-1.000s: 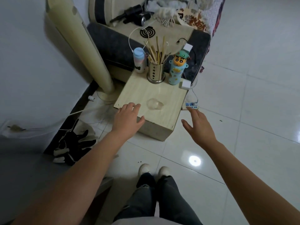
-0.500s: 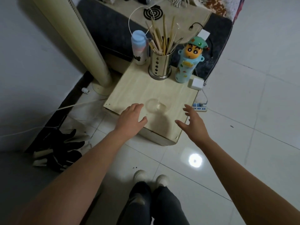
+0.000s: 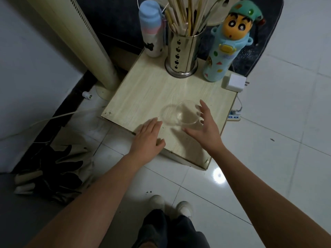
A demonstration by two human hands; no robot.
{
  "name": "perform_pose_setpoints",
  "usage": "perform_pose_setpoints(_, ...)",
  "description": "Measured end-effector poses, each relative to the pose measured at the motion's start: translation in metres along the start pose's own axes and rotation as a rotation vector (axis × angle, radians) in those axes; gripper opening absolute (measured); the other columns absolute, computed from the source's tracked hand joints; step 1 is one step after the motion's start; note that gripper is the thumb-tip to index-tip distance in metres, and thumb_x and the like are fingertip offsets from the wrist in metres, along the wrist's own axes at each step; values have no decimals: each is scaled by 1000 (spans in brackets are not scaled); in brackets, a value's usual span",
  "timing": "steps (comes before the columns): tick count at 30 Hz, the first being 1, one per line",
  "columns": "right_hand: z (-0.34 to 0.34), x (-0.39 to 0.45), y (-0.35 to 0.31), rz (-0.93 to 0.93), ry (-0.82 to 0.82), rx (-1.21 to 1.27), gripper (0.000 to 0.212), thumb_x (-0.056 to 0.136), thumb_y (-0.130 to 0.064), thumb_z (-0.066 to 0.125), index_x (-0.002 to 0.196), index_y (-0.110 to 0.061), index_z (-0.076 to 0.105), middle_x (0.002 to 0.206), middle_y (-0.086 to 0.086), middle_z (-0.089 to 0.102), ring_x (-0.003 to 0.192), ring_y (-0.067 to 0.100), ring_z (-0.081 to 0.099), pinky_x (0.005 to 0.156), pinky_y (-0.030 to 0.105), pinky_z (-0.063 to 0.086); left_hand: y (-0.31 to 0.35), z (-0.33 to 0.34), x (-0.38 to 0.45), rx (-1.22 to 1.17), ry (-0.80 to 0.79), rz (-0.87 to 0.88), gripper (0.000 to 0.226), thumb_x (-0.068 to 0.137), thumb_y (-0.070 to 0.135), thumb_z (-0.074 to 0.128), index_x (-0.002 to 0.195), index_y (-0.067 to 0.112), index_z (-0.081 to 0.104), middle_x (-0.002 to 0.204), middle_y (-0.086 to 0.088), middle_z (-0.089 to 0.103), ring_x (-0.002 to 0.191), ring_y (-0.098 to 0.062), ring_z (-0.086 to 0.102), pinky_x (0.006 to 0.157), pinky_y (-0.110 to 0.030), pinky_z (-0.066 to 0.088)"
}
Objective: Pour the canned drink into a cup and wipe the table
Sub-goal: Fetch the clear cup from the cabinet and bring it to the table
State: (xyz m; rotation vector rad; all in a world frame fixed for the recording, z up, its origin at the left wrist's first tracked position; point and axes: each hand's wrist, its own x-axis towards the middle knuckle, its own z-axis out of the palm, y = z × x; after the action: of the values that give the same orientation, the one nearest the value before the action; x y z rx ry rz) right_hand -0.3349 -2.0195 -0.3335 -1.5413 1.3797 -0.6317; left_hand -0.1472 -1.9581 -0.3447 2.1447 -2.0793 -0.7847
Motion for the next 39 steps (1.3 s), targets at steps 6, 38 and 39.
perform_pose_setpoints(6,7,7,1,-18,40,-43,88,70,-31,78,140,-24,26,136,-5,46,123,12,45,98,30,43,-1,4,2,1,-6,-5,60,93,27,42,146,14,18,157,-3,11,145,-14,3,116,-33,-2)
perform_pose_setpoints(38,-137,-139,-183,-73,143,-48,85,71,-25,77,139,-24,26,123,-15,46,113,4,48,88,18,42,179,-184,-69,-927,-264,-228,35,87,1,45,120,10,56,105,-1,64,80,-6,58,73,-20,40)
perform_pose_setpoints(39,-143,-148,-187,-73,158,-52,85,70,-27,77,138,-24,27,124,-14,47,112,3,48,87,16,42,187,-186,-77,-926,-273,-214,34,88,3,47,119,10,57,105,-1,64,81,-7,60,74,-21,40)
